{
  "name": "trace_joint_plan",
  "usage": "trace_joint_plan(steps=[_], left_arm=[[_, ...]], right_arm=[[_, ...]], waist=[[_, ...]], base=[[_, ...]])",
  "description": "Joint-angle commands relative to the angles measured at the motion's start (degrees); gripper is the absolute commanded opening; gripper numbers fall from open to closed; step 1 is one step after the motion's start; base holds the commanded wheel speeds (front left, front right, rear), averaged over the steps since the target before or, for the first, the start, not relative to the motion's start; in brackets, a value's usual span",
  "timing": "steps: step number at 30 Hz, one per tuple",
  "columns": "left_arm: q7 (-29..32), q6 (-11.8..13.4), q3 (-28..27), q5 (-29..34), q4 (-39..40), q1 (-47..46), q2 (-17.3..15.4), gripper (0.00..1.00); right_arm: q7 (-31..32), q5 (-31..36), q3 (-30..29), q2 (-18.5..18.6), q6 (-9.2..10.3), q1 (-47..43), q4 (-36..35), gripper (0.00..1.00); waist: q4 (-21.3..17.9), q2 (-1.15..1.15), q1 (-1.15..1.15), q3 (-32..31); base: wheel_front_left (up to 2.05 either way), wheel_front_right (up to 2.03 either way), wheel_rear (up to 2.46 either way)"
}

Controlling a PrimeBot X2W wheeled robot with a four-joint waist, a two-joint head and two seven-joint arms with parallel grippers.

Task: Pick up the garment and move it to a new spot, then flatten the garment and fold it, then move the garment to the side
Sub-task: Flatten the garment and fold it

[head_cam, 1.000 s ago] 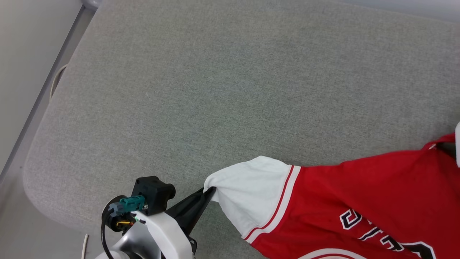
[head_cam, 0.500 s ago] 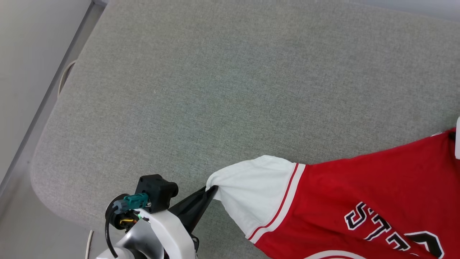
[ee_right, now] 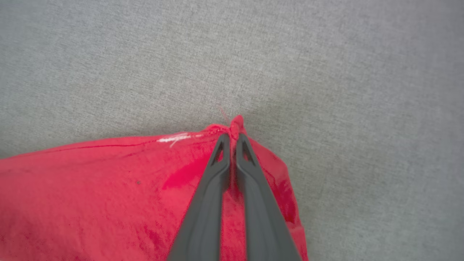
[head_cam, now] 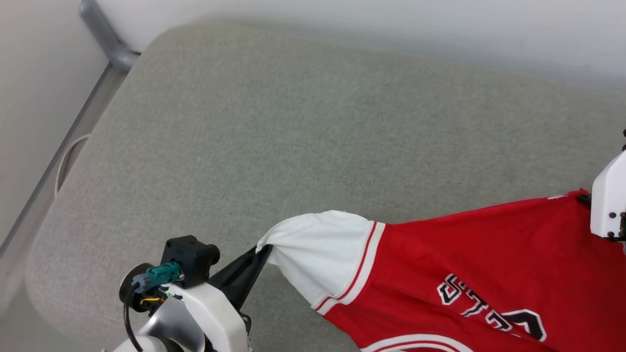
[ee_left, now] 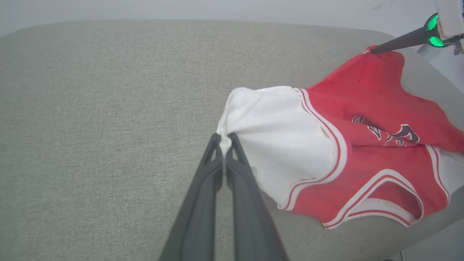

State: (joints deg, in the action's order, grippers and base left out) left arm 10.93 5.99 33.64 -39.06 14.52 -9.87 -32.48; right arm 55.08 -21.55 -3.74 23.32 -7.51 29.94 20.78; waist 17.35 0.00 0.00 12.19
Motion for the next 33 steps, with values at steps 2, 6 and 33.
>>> trace_joint_plan(steps=[2, 6, 33], left_arm=[[-0.2, 0.5, -0.5, 0.1, 0.3, 0.5, -0.7, 0.0], [-0.5, 1.4, -1.4, 0.4, 1.3, 1.1, -1.6, 0.0], [-7.5, 6.7, -21.3, 2.6, 6.9, -16.0, -9.5, 0.0]], right_arm=[[-1.2, -1.1, 0.3, 0.4, 0.05, -1.2, -0.6, 0.0], [-3.8, -3.4, 0.5, 0.8, 0.05, -1.1, -2.0, 0.0], [-18.4, -8.1, -0.1, 1.2, 0.08, 7.7, -19.0, 0.0]], waist=[[-2.4, 0.0, 0.0, -3.4], [-4.2, 0.0, 0.0, -6.3], [-14.9, 0.0, 0.0, -12.4]], base=[[0.0, 0.0, 0.0], [0.0, 0.0, 0.0], [0.0, 0.0, 0.0]])
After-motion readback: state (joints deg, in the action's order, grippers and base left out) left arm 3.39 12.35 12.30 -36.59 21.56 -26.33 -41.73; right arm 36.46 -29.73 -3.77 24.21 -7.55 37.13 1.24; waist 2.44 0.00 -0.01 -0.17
